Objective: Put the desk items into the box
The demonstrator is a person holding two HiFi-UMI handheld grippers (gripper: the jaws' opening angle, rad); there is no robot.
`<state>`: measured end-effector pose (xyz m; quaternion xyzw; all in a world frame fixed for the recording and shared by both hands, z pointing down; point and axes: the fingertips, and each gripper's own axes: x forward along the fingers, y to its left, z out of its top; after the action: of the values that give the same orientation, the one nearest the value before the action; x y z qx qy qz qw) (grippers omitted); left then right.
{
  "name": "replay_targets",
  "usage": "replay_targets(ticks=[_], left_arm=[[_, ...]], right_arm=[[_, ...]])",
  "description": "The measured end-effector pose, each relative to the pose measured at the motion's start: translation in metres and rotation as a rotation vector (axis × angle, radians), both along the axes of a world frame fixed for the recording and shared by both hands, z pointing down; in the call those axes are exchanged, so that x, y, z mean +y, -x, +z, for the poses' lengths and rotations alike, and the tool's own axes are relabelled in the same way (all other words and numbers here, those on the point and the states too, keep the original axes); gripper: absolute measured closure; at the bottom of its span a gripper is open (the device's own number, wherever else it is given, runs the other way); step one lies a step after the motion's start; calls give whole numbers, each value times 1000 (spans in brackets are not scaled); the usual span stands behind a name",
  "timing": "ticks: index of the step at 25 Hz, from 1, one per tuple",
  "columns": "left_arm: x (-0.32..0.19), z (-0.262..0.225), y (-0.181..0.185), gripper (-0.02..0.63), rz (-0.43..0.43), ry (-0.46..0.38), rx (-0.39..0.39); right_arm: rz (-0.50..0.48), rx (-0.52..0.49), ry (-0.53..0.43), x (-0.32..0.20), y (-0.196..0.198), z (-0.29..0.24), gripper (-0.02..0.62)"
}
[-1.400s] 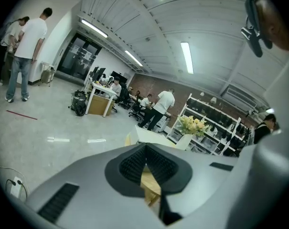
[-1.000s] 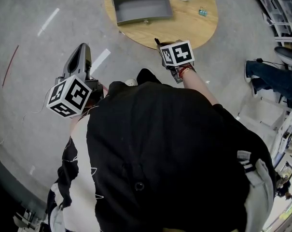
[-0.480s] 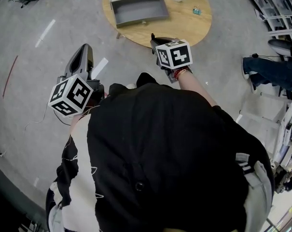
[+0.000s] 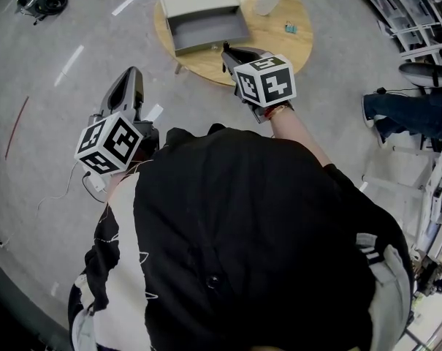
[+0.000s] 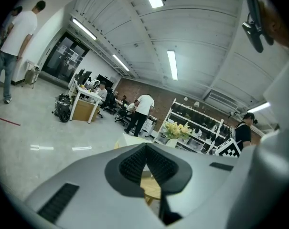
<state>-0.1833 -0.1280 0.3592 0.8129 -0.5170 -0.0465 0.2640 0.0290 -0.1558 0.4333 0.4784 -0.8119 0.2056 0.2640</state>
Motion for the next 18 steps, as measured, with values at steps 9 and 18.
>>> replay_targets(ticks=[9,18], left_arm=[[4,2,9,595,-13,18,-4],[-9,20,0,595,-21,61,9]], right_arm=[[7,-48,-57,-4,9,-29,543],[-17,-37,-6,-11,6,-13,543]])
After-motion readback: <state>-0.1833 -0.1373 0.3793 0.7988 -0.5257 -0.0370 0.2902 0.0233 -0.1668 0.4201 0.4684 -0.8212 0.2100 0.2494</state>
